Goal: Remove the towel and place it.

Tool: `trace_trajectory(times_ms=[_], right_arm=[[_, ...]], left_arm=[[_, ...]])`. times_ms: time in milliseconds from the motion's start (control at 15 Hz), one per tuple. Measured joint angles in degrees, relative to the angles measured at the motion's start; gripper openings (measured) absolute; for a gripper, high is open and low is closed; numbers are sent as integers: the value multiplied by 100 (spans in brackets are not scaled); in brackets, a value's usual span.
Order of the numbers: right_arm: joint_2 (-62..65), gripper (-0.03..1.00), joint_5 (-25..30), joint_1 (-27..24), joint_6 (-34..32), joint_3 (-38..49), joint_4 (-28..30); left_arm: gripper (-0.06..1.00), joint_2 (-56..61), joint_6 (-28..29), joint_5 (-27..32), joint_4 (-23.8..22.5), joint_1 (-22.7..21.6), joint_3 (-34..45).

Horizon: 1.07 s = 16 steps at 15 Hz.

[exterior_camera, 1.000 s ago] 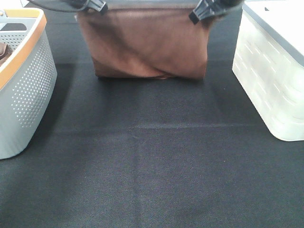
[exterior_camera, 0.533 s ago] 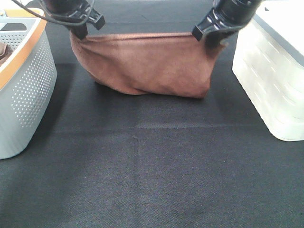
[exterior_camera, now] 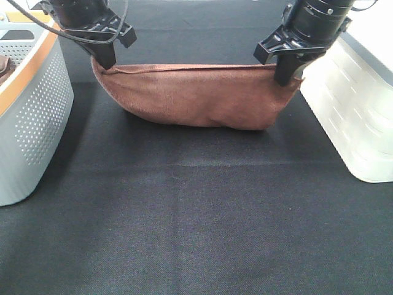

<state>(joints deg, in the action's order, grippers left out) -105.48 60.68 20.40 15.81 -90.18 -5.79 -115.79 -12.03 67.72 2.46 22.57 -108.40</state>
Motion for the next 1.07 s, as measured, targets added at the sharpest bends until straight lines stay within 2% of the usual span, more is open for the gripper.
trace_trajectory(times_ms=[200, 467, 667, 1067], right_arm=[[23, 0, 264, -6, -23, 63, -120], [29, 0, 407, -6, -29, 573, -418], [29, 0, 424, -17, -29, 785, -487], [29, 0, 481, -23, -29, 1541, -837]], left_arm=[[0, 0, 160, 57, 120, 0, 149], [0, 0, 286, 69, 556, 6, 1094], [0, 0, 286, 69, 768, 6, 1438], [0, 0, 292, 69, 825, 286, 2229]])
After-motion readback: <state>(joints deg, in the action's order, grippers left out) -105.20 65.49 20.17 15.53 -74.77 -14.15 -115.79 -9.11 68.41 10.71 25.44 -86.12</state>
